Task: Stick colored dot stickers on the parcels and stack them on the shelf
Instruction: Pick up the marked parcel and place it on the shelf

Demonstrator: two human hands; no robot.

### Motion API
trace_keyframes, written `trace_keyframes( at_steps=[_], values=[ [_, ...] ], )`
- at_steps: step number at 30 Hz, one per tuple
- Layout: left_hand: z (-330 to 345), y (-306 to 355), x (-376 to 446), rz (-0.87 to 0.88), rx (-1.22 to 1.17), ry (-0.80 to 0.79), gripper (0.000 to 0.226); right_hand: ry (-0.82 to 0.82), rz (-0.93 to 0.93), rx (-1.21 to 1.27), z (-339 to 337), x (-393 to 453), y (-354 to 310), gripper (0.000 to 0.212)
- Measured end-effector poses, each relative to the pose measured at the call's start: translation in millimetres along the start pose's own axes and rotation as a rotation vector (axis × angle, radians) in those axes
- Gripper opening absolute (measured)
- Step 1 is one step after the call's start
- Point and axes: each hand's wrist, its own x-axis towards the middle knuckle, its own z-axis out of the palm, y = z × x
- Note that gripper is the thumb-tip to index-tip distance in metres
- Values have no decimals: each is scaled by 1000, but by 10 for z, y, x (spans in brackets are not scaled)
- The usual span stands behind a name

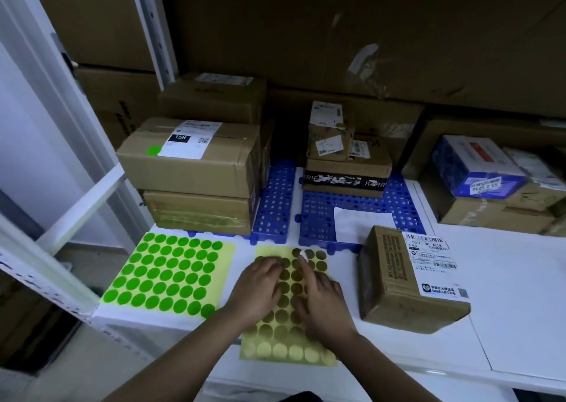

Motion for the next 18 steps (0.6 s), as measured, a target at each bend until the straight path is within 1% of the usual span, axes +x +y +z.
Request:
trace_keyframes(
  at_steps=[2, 4, 6, 8, 10, 11, 13, 15, 18],
  values=[
    [23, -4, -57, 6, 54, -90, 49, 11, 21, 24, -6, 39, 17, 78],
    [44, -14, -83, 21, 86, -103, 59, -4, 35, 59, -31, 66, 42, 77],
    [-12, -7, -89, 4, 62, -157, 69, -36, 40, 98, -55, 81, 56, 75],
    [-38, -28, -93, -12, 76, -155, 64, -31, 46, 144, -75, 99, 58, 68],
    [-61, -50, -95, -47, 48, -179, 56, 29, 53, 211, -107, 121, 51, 58],
    [-54, -61, -92, -39, 45, -169, 57, 68, 50, 248, -130, 133, 43, 52],
    [-21, -54, -73, -4, 57, -100, 69, 146, 33, 315, -192, 150, 29, 42],
    [-29, -21, -57, -35, 39, -134, 80, 228, 34, 392, -279, 173, 1, 31],
    [-51, 62, -7, -63, -13, -71, 78, 318, 59, 488, -490, 204, -73, 22]
  ],
)
